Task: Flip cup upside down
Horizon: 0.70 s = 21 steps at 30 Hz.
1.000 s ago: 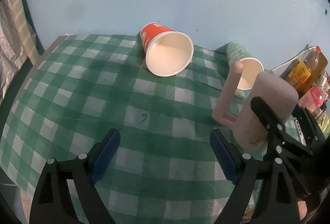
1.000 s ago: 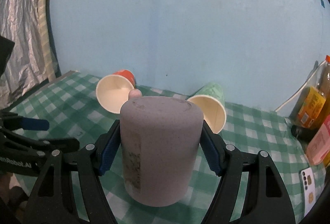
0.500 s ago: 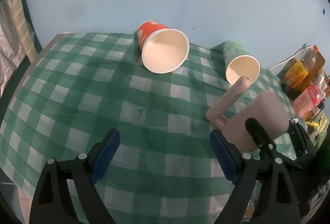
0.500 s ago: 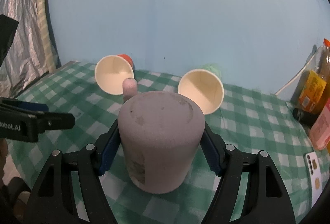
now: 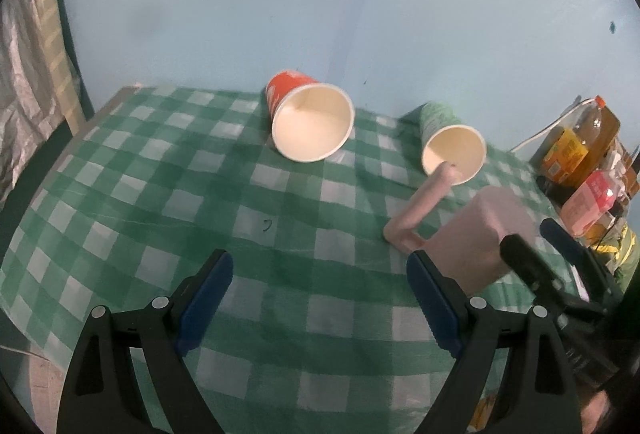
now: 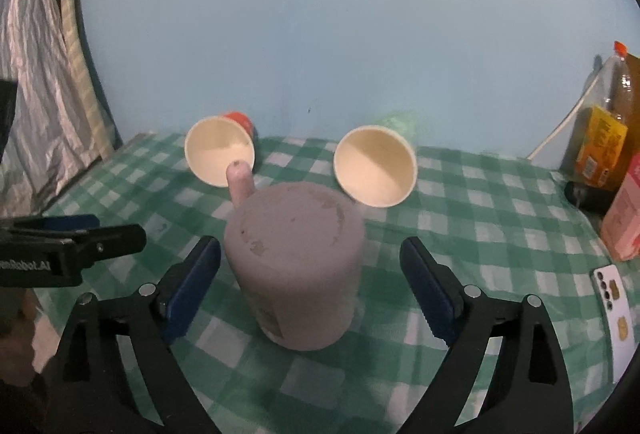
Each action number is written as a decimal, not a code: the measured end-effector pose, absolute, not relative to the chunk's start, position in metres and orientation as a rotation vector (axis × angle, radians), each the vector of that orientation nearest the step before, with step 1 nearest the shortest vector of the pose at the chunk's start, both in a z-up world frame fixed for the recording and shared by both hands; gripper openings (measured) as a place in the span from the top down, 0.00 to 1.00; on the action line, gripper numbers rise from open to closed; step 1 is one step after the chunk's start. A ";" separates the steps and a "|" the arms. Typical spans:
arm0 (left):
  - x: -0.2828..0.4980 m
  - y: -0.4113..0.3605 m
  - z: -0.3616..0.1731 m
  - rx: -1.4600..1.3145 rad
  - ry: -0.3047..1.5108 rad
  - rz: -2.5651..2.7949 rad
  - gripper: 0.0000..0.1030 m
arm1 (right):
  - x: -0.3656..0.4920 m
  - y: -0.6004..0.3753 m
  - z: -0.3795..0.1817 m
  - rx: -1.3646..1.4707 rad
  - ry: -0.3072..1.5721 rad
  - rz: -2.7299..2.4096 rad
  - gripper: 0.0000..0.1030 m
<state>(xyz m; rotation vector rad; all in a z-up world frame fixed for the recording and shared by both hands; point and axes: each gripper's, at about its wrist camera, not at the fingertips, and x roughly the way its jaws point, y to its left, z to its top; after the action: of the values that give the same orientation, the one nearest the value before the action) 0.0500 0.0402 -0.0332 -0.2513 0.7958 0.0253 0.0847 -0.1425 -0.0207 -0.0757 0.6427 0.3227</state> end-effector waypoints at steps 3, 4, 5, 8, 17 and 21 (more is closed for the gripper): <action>0.041 0.034 -0.027 -0.233 0.756 0.025 0.12 | 0.080 -0.151 -0.007 -0.051 0.646 0.295 0.12; 0.038 0.031 -0.025 -0.219 0.743 0.025 0.08 | 0.079 -0.153 -0.003 -0.048 0.648 0.289 0.12; 0.036 0.028 -0.023 -0.210 0.733 0.026 0.06 | 0.077 -0.156 0.002 -0.042 0.646 0.278 0.12; 0.028 0.019 -0.017 -0.171 0.684 0.024 0.01 | 0.070 -0.162 0.012 -0.036 0.634 0.254 0.11; 0.016 0.003 -0.011 -0.107 0.644 0.014 0.01 | 0.053 -0.177 0.017 -0.016 0.628 0.194 0.11; 0.016 0.002 -0.013 -0.101 0.647 0.017 0.01 | 0.048 -0.183 0.014 -0.008 0.632 0.181 0.11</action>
<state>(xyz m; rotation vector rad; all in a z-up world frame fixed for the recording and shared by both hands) 0.0158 0.0024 -0.0132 -0.1013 0.6473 0.0167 0.0482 -0.1826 0.0141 -0.0080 0.6320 0.1808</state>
